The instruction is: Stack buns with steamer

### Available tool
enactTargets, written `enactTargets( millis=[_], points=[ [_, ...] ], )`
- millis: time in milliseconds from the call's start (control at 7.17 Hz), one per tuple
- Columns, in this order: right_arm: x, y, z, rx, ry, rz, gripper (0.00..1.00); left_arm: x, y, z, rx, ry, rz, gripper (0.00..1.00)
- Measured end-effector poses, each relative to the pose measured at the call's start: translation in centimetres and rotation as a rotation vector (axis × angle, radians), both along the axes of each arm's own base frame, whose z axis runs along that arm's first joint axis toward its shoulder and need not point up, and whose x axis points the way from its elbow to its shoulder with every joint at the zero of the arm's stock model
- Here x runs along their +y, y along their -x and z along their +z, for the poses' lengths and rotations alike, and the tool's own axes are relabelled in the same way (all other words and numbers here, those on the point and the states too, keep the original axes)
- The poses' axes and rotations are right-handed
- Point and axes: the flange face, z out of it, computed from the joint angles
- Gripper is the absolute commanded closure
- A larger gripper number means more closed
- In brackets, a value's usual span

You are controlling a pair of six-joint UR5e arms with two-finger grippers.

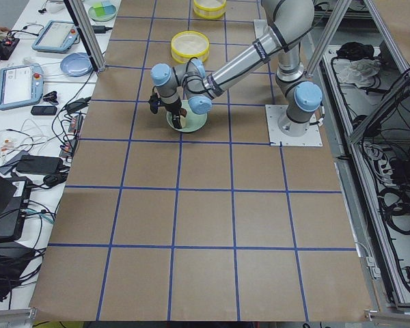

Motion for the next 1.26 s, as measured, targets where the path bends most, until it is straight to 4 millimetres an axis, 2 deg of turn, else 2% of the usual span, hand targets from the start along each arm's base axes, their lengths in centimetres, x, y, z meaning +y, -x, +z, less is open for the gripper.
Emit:
enactTargets(
  millis=[140, 279, 419, 558, 698, 837, 977, 1116, 1256],
  points=[
    [-0.3, 1.1, -0.5, 0.006, -0.012, 0.008, 0.00, 0.0, 0.0, -0.2, 0.002, -0.003, 0.003, 0.37],
    [-0.8, 3.7, -0.9, 0.014, -0.026, 0.023, 0.00, 0.0, 0.0, -0.4, 0.004, -0.007, 0.005, 0.37],
    [-1.4, 8.5, -1.9, 0.019, -0.054, 0.051, 0.00, 0.0, 0.1, -0.6, 0.008, -0.010, 0.008, 0.38],
    [-1.7, 14.2, -3.6, 0.018, -0.092, 0.095, 0.00, 0.0, 0.1, -0.8, 0.015, -0.011, 0.010, 0.41],
    [-1.4, 20.0, -5.4, 0.012, -0.128, 0.144, 0.00, -0.1, 0.2, -0.9, 0.024, -0.011, 0.012, 0.53],
    [-1.3, 25.5, -7.8, 0.007, -0.162, 0.206, 0.00, -0.1, 0.3, -1.0, 0.030, -0.012, 0.013, 0.75],
    [-1.4, 30.8, -10.8, 0.003, -0.186, 0.263, 0.00, -0.1, 0.3, -1.0, 0.032, -0.012, 0.013, 0.92],
    [-0.9, 35.9, -14.2, -0.009, -0.199, 0.294, 0.00, -0.1, 0.3, -1.0, 0.032, -0.012, 0.011, 1.00],
    [0.6, 39.9, -17.8, -0.032, -0.213, 0.299, 0.03, -0.1, 0.3, -0.9, 0.030, -0.010, 0.006, 1.00]
  ],
)
